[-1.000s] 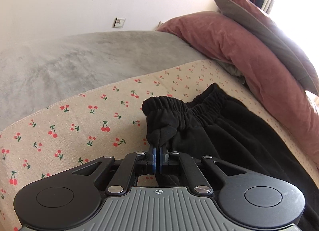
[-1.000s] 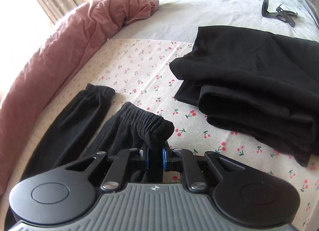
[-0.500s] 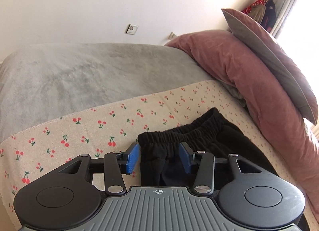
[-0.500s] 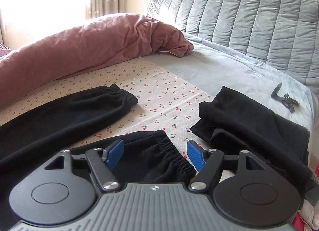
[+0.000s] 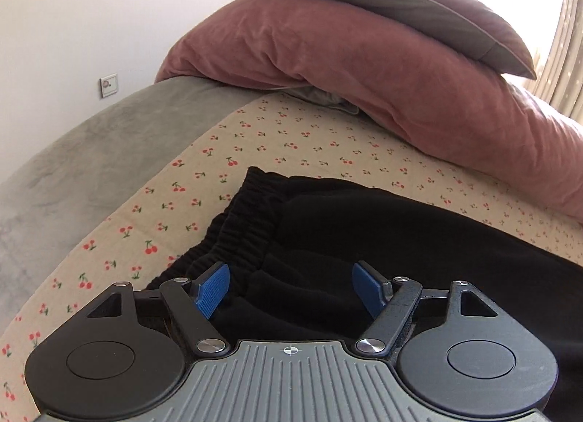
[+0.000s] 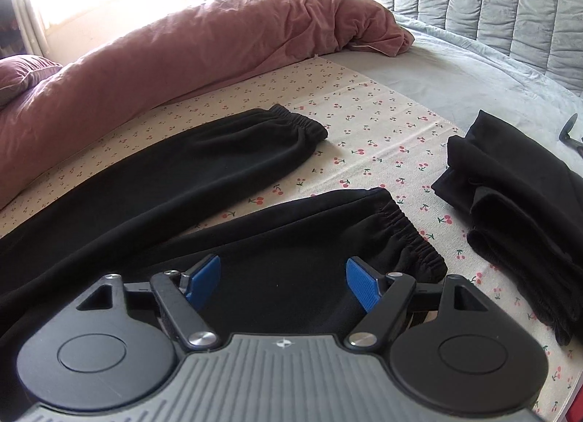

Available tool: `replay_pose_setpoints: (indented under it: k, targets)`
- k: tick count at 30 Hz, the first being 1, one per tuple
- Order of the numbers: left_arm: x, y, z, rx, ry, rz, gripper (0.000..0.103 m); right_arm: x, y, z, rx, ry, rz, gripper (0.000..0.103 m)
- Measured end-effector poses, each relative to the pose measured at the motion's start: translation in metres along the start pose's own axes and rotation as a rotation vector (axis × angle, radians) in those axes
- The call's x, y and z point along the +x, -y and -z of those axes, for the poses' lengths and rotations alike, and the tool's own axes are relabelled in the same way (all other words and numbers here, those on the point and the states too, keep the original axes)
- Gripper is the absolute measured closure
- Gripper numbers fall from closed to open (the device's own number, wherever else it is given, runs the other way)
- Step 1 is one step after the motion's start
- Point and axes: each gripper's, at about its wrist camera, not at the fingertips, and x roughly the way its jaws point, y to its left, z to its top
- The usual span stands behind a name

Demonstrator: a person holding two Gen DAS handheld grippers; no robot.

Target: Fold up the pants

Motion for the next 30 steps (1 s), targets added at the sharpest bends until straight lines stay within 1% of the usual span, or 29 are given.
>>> replay_pose_setpoints:
  k: [1,3,5,7,9,10,11,12,13,15,17,18,20,21,22,23,24,25,26,27,28,30]
  targets:
    - [0.011,0.003,-0.004,0.012,-0.008,-0.006,0.023,0.000,-0.001,0.000,0.000,-0.004,-0.002,0.030]
    - [0.036,0.007,-0.010,0.032,-0.028,-0.010,0.023,0.001,-0.003,0.001,-0.003,-0.012,-0.005,0.030]
    - [0.061,0.011,-0.012,0.053,-0.051,-0.038,0.023,0.004,-0.006,0.002,-0.009,-0.022,-0.011,0.029]
    - [0.082,0.019,-0.008,0.101,-0.066,-0.087,0.025,0.006,-0.010,0.003,-0.014,-0.039,-0.018,0.029]
    - [0.092,0.030,-0.001,0.170,-0.046,-0.172,0.030,0.009,-0.013,0.005,-0.016,-0.057,-0.031,0.029]
    - [0.094,0.033,0.001,0.160,-0.027,-0.212,0.044,0.010,-0.015,0.006,-0.016,-0.069,-0.041,0.029]
    - [0.095,0.032,0.001,0.123,-0.011,-0.249,0.060,0.010,-0.016,0.006,-0.014,-0.078,-0.052,0.029]
    - [0.096,0.031,-0.001,0.103,0.002,-0.293,0.068,0.009,-0.017,0.006,-0.010,-0.085,-0.071,0.029]
    - [0.097,0.031,-0.002,0.104,0.010,-0.301,0.076,0.007,-0.018,0.004,-0.004,-0.091,-0.097,0.029]
    - [0.099,0.029,-0.007,0.096,0.009,-0.295,0.078,0.003,-0.020,-0.001,-0.007,-0.091,-0.138,0.029]
    - [0.100,0.025,-0.008,0.095,0.009,-0.283,0.081,0.001,-0.023,-0.013,-0.040,-0.078,-0.166,0.029]
    - [0.105,0.023,-0.012,0.100,-0.001,-0.270,0.081,0.001,-0.023,-0.020,-0.057,-0.063,-0.163,0.029]
    - [0.107,0.015,-0.018,0.079,-0.011,-0.243,0.081,0.006,-0.022,-0.038,-0.146,0.004,-0.147,0.022]
    - [0.106,0.012,-0.021,0.066,-0.021,-0.227,0.081,0.011,-0.018,-0.047,-0.182,0.044,-0.130,0.021]
    - [0.105,0.012,-0.023,0.078,-0.029,-0.216,0.081,0.020,-0.009,-0.058,-0.193,0.083,-0.086,0.018]
    - [0.103,0.012,-0.024,0.103,-0.034,-0.203,0.078,0.030,-0.001,-0.067,-0.182,0.092,-0.040,0.017]
    - [0.097,0.011,-0.025,0.112,-0.031,-0.181,0.077,0.044,0.009,-0.077,-0.166,0.079,0.020,0.017]
    - [0.091,0.006,-0.027,0.102,-0.027,-0.153,0.075,0.057,0.016,-0.087,-0.176,0.058,0.067,0.025]
    - [0.084,0.000,-0.031,0.082,-0.015,-0.119,0.074,0.068,0.018,-0.094,-0.211,0.046,0.077,0.039]
    - [0.080,-0.005,-0.034,0.063,-0.003,-0.095,0.074,0.078,0.018,-0.100,-0.246,0.043,0.067,0.041]
    - [0.076,-0.009,-0.038,0.047,0.006,-0.069,0.073,0.089,0.017,-0.107,-0.276,0.051,0.045,0.041]
    - [0.077,-0.008,-0.045,0.053,0.017,-0.048,0.071,0.109,0.017,-0.120,-0.294,0.052,0.010,0.042]
